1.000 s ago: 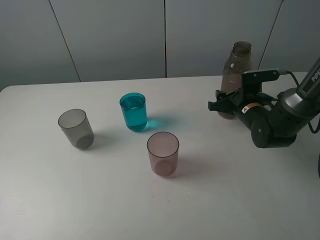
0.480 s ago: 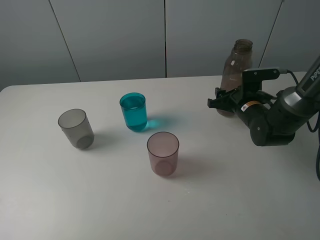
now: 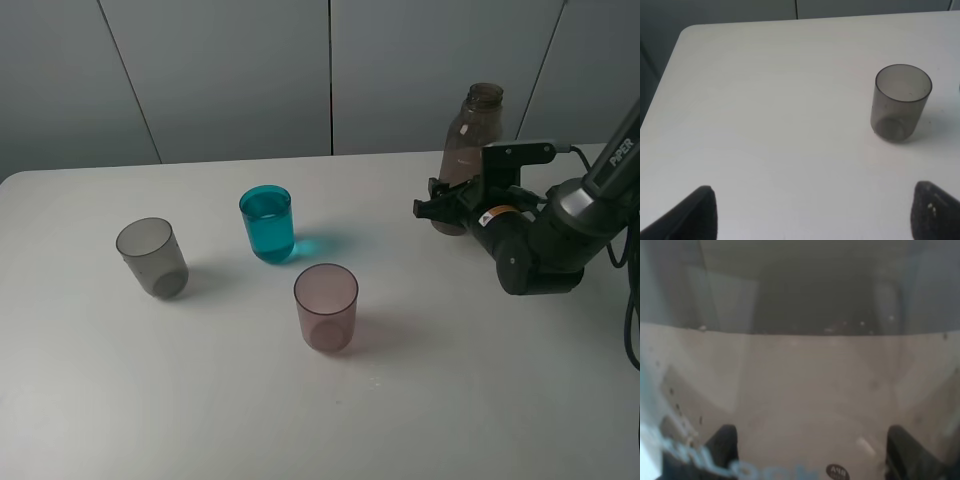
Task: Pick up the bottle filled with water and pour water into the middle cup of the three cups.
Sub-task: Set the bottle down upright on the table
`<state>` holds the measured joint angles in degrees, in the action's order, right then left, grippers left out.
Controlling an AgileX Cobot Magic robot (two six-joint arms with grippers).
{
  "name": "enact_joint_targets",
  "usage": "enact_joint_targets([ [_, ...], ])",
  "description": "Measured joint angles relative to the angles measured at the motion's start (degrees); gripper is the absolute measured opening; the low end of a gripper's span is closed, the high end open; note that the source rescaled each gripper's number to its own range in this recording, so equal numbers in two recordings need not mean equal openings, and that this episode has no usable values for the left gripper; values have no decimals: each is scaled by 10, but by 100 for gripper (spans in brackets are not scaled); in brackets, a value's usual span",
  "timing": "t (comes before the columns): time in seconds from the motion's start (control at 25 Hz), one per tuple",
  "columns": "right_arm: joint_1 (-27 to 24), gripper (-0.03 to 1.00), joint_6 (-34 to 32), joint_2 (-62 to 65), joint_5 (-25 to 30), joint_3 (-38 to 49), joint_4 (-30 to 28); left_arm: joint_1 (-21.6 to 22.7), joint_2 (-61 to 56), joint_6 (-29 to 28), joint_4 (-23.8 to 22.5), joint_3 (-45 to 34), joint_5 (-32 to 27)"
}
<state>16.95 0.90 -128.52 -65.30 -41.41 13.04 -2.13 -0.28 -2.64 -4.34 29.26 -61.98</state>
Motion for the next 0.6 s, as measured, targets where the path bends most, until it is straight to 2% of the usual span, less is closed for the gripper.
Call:
enact_joint_targets([
  [0.44,0,0,-1,0,1,0,0,0,0,0,0,0,0],
  [0.52,0,12,-2,0,3,0,0,0,0,0,0,0,0],
  [0.6,0,36,-2,0,9,0,0,0,0,0,0,0,0],
])
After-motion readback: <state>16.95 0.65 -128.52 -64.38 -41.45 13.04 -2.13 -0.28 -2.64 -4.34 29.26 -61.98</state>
